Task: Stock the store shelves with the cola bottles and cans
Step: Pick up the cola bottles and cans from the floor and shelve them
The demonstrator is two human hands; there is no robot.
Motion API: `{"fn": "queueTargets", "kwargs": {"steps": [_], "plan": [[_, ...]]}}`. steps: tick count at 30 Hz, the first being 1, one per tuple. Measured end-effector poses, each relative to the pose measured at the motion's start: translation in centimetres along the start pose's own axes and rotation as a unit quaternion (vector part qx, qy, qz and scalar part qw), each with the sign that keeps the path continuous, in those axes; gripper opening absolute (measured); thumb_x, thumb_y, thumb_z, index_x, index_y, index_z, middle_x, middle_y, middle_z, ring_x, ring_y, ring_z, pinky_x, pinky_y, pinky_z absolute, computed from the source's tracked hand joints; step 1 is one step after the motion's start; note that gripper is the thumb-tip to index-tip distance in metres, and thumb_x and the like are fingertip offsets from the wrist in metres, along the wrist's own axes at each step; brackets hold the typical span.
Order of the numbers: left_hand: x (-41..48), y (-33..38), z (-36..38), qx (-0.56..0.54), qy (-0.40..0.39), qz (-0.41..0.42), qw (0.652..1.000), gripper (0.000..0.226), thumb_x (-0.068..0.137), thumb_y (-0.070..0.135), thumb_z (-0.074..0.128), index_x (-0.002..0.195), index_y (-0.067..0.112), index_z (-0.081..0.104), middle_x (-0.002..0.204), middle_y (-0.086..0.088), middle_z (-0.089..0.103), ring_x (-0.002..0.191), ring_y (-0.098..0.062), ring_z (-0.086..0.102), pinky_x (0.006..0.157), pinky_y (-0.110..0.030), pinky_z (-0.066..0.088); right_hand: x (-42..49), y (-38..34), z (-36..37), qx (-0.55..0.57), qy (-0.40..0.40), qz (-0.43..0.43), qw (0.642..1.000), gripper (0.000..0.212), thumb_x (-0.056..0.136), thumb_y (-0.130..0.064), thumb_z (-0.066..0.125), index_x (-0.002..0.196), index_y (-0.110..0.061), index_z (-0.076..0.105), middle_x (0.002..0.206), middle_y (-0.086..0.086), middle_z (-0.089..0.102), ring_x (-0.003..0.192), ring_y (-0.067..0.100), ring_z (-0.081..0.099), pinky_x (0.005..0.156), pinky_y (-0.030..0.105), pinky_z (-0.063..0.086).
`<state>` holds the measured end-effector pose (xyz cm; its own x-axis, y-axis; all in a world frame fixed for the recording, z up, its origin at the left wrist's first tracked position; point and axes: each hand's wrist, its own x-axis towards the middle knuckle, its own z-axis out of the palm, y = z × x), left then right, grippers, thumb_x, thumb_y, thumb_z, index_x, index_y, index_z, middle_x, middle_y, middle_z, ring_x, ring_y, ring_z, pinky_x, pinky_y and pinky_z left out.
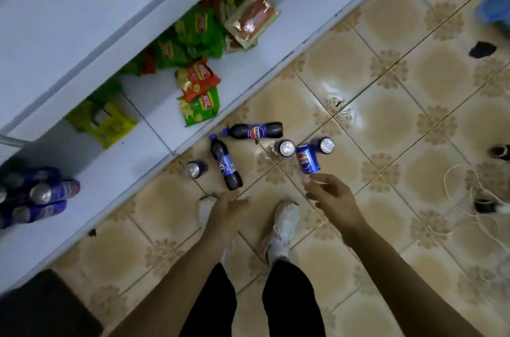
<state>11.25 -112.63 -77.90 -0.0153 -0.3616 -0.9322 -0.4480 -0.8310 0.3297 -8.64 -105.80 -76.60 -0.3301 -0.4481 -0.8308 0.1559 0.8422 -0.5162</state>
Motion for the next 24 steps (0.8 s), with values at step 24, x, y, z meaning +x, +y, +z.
{"fn": "queueTargets", "kwargs": {"steps": [24], "plan": [[36.5,-2.3,2.3,0.138,0.012,0.061,0.988,0.02,0.098,0.02,0.047,0.116,0.02,0.054,0.113,-0.007,0.059,0.099,-0.022,0.057,0.093,-0.038,0.048,38.6,4.2,18.1,-0.648,-0.03,-0.254,0.717,0.066,0.082,-0.022,0.07,0.137,-0.016,0.035,0.129,0.01,0.05,0.115,0.031,0.05,0.089,0.041,0.041]]}}
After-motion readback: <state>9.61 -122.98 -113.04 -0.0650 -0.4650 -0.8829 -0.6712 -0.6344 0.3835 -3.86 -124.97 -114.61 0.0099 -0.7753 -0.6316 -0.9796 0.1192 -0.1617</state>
